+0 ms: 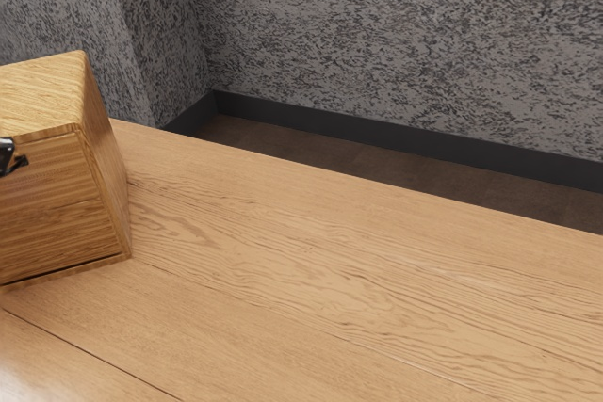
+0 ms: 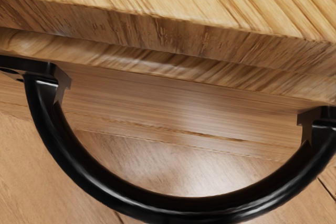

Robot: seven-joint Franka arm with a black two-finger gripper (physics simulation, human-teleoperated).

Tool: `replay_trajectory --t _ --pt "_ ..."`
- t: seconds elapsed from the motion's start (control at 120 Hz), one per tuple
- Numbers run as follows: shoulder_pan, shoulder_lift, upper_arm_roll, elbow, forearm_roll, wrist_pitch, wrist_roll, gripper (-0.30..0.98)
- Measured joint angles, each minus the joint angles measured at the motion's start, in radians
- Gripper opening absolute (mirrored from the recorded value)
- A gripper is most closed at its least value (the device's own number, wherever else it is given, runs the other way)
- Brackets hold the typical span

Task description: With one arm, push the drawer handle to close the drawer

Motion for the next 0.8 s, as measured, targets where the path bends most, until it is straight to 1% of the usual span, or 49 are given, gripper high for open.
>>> replay_trajectory --t 0.067,0.142,0.183,0.267,0.308,0.367,0.433,0.483,0.533,0.558,0.592,0.658,0.733,0.775,0.8 --pt "0.002 -0.002 0.0 -0.01 -0.002 -0.001 0.0 -0.1" --pt "0.009 -0.016 -0.022 -0.03 -0.009 -0.004 -0.001 -0.1" --pt "0.026 -0.04 -0.057 -0.05 -0.014 -0.007 -0.002 -0.1" --pt "0.118 -0.142 -0.196 -0.127 -0.037 -0.03 -0.002 -0.08" --pt "0.145 -0.195 -0.251 -0.154 -0.056 -0.056 -0.002 0.0" --pt "0.15 -0.255 -0.294 -0.168 -0.083 -0.104 -0.001 0.14" --pt "0.052 -0.278 -0.334 -0.103 -0.102 -0.184 0.016 0.28" --pt "-0.089 -0.248 -0.355 0.016 -0.111 -0.241 0.056 0.36" --pt "-0.225 -0.17 -0.361 0.165 -0.117 -0.303 0.096 0.42" --pt "-0.271 -0.118 -0.36 0.235 -0.12 -0.33 0.115 0.45" --pt "-0.303 -0.062 -0.36 0.302 -0.126 -0.362 0.138 0.48" --pt "-0.33 0.001 -0.356 0.372 -0.134 -0.412 0.179 0.53" --pt "-0.336 0.032 -0.343 0.411 -0.139 -0.451 0.217 0.57" --pt "-0.291 0.063 -0.358 0.432 -0.149 -0.466 0.236 0.59" --pt "-0.208 0.081 -0.419 0.439 -0.162 -0.471 0.248 0.6"
